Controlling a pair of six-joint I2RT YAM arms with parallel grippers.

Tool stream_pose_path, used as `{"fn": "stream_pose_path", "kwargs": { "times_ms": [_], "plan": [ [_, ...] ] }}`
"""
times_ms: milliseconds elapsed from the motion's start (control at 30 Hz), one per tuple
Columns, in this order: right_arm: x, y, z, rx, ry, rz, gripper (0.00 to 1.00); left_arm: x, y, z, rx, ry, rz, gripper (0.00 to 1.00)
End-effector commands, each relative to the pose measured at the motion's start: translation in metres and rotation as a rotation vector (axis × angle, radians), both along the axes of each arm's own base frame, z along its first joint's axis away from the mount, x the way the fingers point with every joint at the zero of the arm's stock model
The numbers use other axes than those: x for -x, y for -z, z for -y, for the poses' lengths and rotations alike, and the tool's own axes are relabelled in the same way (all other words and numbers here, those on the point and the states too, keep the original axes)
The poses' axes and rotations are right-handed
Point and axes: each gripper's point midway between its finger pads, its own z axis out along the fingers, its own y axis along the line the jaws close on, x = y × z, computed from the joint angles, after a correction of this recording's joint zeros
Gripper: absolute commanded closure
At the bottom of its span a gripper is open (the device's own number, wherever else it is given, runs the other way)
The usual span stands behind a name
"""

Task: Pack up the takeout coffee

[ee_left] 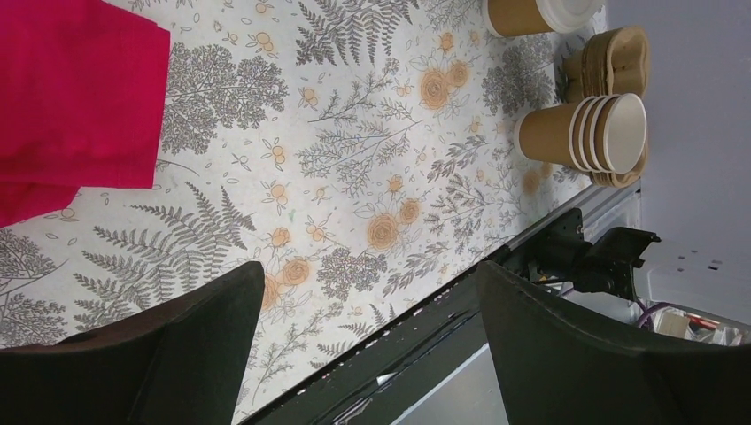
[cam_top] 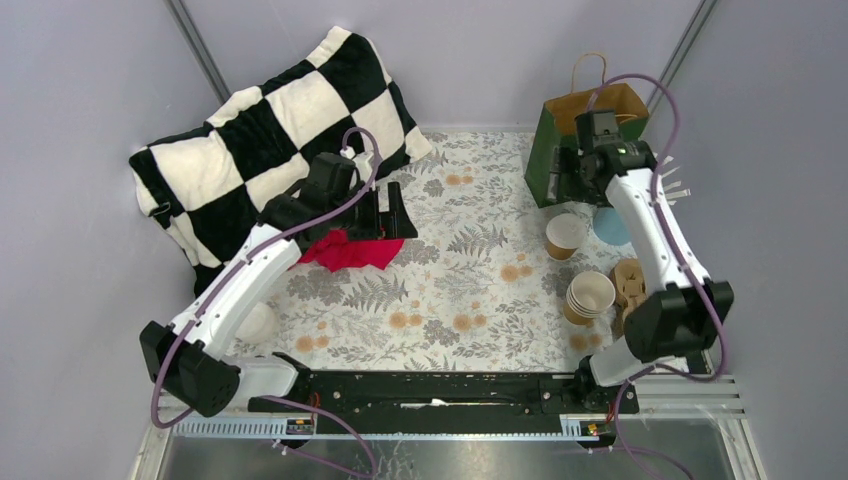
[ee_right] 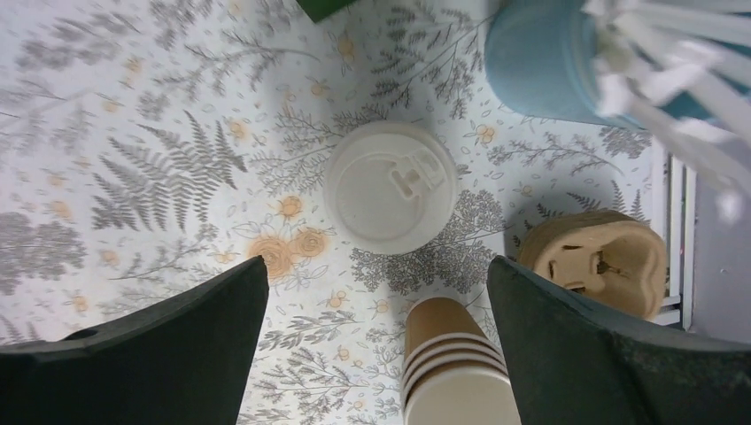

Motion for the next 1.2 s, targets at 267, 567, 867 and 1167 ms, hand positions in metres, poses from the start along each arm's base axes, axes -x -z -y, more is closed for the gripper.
{"fn": "stream_pose_path", "kwargs": {
  "times_ms": [267,567,867,1167],
  "plan": [
    [0.091,0.010,0.123,-0.080,0.646,0.103,0.07,-0.007,-0.037,0.009,-0.083,0.103,0.056,0.07],
    [0.128,0.076,0.141,-0.063,0.852,0.032,0.38,0.000,-0.027,0.021,-0.058,0.123,-0.043,0.07],
    [0.112,0.087,0.132,-0.097,0.668,-0.007,0.53,-0.008,-0.024,0.031,-0.040,0.115,-0.083,0.07],
    [0.079,0.083,0.126,-0.180,0.619,0.050,0.51,-0.011,-0.021,0.034,-0.044,0.124,-0.091,0.07]
  ]
}}
